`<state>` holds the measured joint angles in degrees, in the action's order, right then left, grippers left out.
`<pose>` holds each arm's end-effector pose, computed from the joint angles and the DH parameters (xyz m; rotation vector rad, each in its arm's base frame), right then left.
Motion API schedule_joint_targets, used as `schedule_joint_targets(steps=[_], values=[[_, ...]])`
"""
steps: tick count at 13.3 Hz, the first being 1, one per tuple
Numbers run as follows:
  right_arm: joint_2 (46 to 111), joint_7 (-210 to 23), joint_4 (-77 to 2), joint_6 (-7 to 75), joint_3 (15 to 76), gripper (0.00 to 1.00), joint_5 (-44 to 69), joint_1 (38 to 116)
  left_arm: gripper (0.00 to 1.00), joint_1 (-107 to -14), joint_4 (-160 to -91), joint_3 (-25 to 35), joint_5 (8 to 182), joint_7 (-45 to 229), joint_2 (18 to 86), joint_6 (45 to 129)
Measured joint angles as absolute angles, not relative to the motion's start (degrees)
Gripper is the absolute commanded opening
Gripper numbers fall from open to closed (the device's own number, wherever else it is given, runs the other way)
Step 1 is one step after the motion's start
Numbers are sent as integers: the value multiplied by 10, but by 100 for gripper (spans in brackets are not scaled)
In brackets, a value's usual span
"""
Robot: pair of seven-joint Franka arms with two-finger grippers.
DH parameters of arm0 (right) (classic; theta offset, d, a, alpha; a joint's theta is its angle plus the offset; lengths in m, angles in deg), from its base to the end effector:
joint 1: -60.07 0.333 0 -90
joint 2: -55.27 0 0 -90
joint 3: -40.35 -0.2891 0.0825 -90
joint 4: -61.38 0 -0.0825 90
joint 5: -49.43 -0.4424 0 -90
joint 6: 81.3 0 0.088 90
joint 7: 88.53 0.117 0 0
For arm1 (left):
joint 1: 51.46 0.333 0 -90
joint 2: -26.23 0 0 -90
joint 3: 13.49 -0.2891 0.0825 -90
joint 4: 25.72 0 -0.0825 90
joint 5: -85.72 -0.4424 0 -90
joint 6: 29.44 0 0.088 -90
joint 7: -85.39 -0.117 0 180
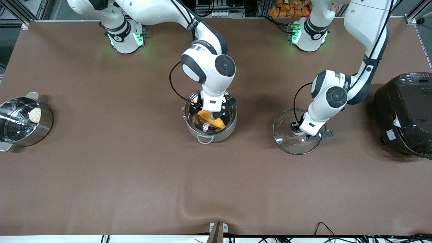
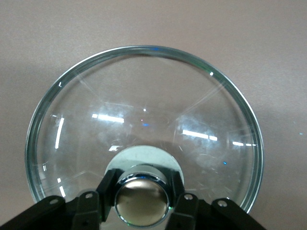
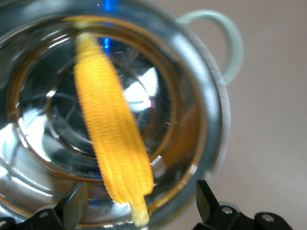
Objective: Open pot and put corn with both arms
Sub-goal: 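Withdraw the right gripper from the pot while the left gripper lowers the lid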
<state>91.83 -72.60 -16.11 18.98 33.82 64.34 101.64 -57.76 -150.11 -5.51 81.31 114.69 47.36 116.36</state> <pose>0.5192 0.5211 0.2803 2.7231 0.8787 -0.1500 0.5695 -0.1498 0.1406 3.1150 0.3254 0.0104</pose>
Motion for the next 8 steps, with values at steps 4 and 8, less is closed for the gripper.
schedule_joint_targets(steps=[4, 8], values=[[875, -660, -158, 166, 340, 100, 621, 935, 50, -563, -1505, -51, 815, 1147, 474, 1170], [860, -737, -158, 145, 341, 100, 577, 807, 100, -562, -1503, -46, 827, 1147, 474, 1172]])
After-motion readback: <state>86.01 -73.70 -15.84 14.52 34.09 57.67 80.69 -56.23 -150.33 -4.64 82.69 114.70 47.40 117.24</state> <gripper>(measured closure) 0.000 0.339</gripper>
